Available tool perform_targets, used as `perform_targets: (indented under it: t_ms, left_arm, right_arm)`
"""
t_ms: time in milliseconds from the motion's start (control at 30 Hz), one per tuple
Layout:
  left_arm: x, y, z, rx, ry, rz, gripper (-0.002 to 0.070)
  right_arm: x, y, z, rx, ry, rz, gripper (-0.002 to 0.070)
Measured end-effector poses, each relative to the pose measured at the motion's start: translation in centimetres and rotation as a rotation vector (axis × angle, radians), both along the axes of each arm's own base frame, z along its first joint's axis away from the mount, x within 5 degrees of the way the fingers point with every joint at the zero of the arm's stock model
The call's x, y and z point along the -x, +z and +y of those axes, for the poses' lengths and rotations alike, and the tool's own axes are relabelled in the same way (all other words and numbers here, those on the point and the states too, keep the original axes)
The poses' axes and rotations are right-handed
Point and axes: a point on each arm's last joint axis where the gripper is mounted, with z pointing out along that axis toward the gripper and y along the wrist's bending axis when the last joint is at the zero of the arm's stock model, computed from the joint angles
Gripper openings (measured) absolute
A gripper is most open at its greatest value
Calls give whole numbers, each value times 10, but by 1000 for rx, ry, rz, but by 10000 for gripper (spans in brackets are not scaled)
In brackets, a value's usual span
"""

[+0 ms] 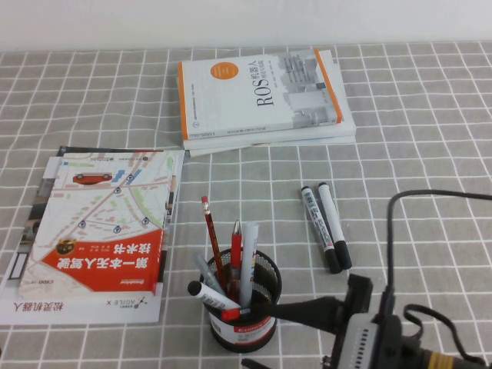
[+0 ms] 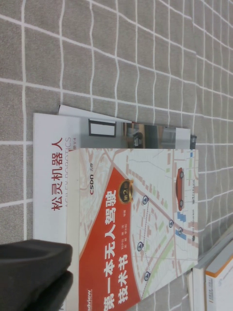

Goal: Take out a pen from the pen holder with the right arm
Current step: 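Take a marker out of the pen holder and lay it on the table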

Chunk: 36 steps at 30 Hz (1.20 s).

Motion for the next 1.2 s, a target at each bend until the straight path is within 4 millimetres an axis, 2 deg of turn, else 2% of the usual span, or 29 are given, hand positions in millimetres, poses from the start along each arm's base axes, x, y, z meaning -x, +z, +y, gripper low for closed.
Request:
perform_targets:
  t_ms: [133, 433, 933, 1067, 1200]
  left_arm:
    - [0, 0, 0, 0, 0, 0, -3]
    - [0, 0, 0, 0, 0, 0, -3]
    - [0, 0, 0, 0, 0, 0, -3]
    - [0, 0, 0, 0, 0, 0, -3]
    - [0, 0, 0, 0, 0, 0, -3]
  right_arm:
    - [-4, -9, 8, 4, 14, 12, 384]
    - [-18, -11, 28, -7, 1, 20, 384]
    - [-34, -22, 43, 4, -61, 67, 383]
    - [-35, -23, 44, 8, -67, 72, 350]
    - [-35, -24, 43, 9, -72, 76, 283]
